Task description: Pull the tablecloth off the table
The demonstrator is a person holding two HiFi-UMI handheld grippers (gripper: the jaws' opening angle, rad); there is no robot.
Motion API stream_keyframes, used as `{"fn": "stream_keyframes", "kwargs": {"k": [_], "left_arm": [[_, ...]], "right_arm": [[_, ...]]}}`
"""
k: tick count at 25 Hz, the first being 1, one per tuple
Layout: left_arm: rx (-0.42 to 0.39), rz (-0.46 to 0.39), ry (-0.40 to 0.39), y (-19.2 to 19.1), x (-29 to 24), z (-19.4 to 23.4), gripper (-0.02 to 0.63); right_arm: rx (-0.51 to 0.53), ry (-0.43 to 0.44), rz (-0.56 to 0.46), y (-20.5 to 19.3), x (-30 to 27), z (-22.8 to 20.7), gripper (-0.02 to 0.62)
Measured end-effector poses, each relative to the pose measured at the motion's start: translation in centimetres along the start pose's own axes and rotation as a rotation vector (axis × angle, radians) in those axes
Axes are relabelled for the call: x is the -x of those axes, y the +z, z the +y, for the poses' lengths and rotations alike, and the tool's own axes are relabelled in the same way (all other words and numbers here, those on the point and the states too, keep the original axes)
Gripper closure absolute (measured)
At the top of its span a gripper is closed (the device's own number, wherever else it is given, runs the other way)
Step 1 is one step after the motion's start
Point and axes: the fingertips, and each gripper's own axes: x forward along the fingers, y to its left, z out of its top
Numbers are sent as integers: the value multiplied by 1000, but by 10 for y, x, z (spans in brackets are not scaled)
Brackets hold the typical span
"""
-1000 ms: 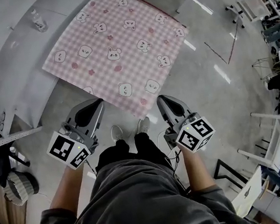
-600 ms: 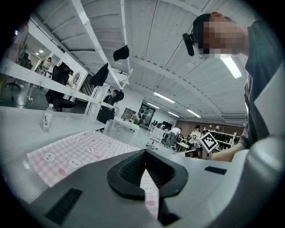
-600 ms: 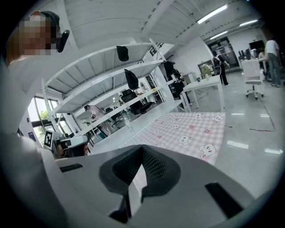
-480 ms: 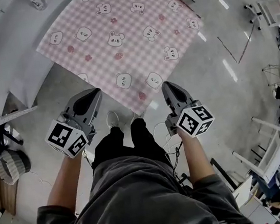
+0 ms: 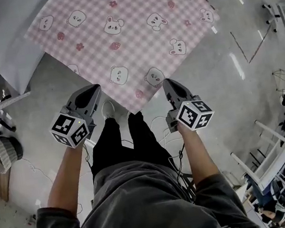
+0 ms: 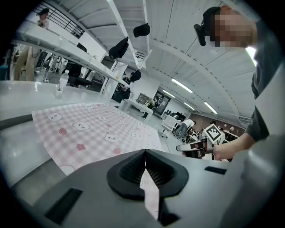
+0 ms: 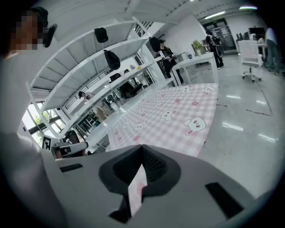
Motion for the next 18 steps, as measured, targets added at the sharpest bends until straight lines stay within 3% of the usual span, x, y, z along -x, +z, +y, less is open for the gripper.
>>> {"fn": "stream_keyframes", "kwargs": {"k": [7, 14, 18], "left_arm": [[113, 64, 33, -70, -29, 30, 595], [248, 127, 59, -136, -36, 54, 530], [308, 148, 51, -160, -40, 62, 484]], "right_arm": [[-87, -20, 56, -37, -27, -47, 597], [-157, -62, 106, -76, -38, -77, 594], [-204, -68, 96, -88, -38, -86, 532]]}}
